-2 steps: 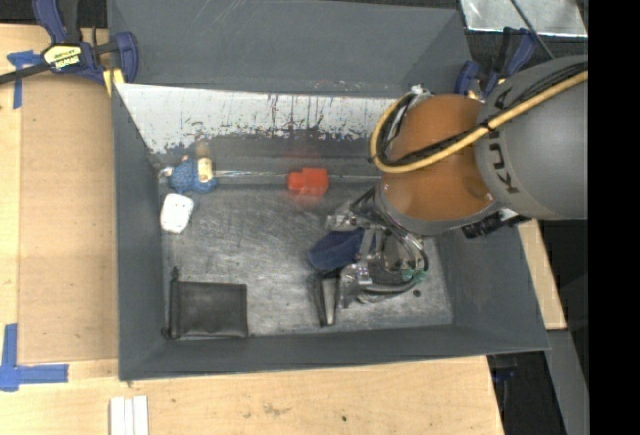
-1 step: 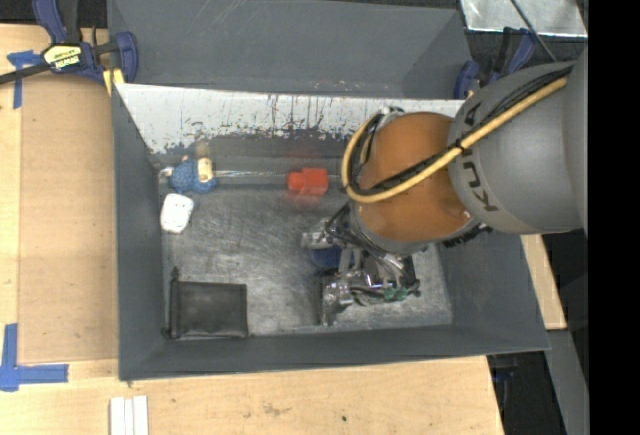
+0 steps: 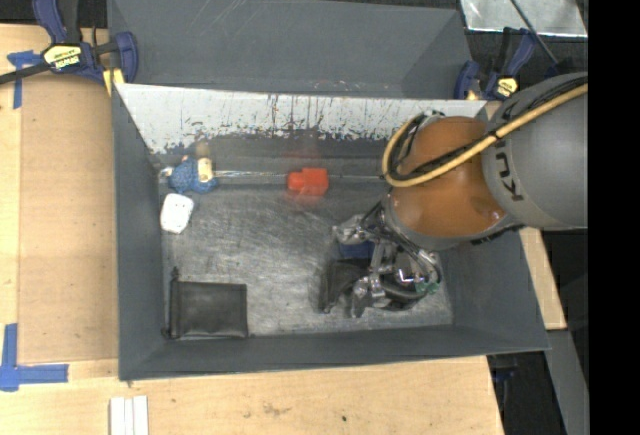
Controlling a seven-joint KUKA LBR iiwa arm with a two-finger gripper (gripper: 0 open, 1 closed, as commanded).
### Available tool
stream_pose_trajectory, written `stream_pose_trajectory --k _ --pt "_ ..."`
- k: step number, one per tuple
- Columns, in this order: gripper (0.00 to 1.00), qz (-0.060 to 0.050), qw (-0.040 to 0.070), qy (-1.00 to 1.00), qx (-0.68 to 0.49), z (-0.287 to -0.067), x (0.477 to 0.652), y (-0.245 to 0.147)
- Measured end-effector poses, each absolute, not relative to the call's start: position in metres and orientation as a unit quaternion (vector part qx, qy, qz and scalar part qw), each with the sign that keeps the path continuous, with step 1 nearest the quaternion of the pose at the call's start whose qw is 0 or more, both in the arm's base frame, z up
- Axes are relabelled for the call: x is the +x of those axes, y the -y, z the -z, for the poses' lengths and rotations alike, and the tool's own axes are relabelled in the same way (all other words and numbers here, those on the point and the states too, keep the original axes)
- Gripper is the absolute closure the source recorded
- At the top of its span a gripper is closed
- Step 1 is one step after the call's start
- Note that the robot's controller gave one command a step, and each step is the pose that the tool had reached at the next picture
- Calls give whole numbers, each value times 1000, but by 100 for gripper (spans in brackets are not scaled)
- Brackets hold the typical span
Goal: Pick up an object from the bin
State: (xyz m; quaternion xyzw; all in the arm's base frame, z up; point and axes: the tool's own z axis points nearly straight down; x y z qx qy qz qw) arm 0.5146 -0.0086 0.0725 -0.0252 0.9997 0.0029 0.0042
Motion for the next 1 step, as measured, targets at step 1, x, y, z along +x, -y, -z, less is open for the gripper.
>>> stream_pose_trajectory --k 1 --pt "100 -2 10 -1000 -27 -76 518 7"
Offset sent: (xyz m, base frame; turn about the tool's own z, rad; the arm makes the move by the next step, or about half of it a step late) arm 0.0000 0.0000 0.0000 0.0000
